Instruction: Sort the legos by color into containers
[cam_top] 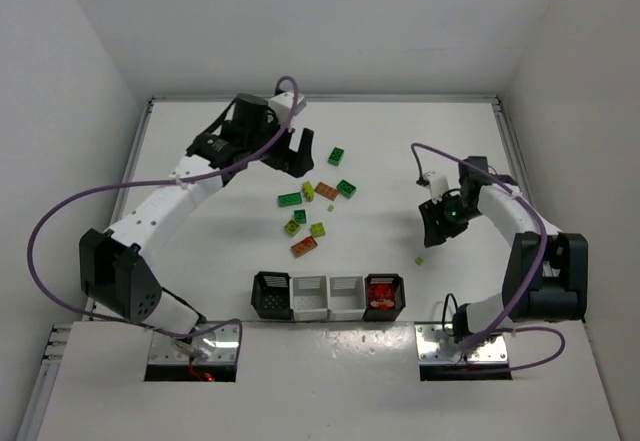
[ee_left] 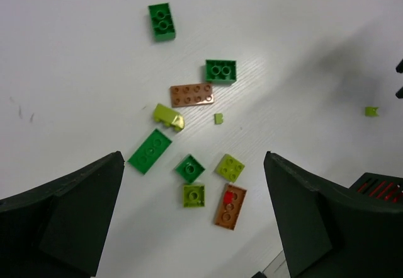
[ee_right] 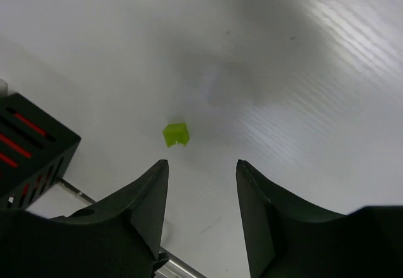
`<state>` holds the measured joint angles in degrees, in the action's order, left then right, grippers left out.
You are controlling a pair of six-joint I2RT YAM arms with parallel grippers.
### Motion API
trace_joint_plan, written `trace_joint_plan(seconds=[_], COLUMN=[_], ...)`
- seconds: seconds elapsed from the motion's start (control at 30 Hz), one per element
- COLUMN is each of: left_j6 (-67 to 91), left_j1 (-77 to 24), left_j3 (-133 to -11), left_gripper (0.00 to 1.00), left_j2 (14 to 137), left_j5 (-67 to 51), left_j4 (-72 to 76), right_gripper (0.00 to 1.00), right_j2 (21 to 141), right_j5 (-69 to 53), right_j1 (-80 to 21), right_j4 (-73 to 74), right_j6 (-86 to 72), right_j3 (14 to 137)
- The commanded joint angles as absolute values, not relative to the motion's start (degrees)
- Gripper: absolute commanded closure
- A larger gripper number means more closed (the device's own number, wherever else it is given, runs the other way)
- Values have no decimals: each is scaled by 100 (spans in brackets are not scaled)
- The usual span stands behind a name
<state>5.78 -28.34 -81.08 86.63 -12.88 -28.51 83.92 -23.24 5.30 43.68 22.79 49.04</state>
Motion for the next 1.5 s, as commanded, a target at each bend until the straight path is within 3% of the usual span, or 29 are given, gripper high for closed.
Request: trace_joint_plan(seconds=[0.0, 0.27, 0.97, 1.13, 1.3, 1.47], left_j6=[825, 826, 826, 826, 826, 773], left_j1=[-2541, -1653, -1468, -1468, -1468, -1468], left_j3=[-7797, -7576, -7400, -7400, -7348, -7295], left_gripper=[0, 0, 0, 0, 0, 0], left_j2=[8174, 7954, 8077, 8130, 8130, 8069], left_j5=[-1513, -1459, -1134, -1081, -1029, -827], left_j4=[-2752, -2874, -2927, -2927, -2875, -2874], right_gripper=[52, 51, 53, 60, 84, 94], right_j2=[8148, 8516, 9255, 9255, 9255, 8809], right_j5=[-1882, -1652, -713, -563, -641, -1018], right_j1=[115, -597, -1388, -1441, -1547, -1547], right_j4=[4597, 4412, 3744, 3622, 3568, 4112], right_j6=[2883, 2883, 2461, 2461, 2408, 2408], right_j3=[4773, 4667, 4465, 4263, 4201, 4771])
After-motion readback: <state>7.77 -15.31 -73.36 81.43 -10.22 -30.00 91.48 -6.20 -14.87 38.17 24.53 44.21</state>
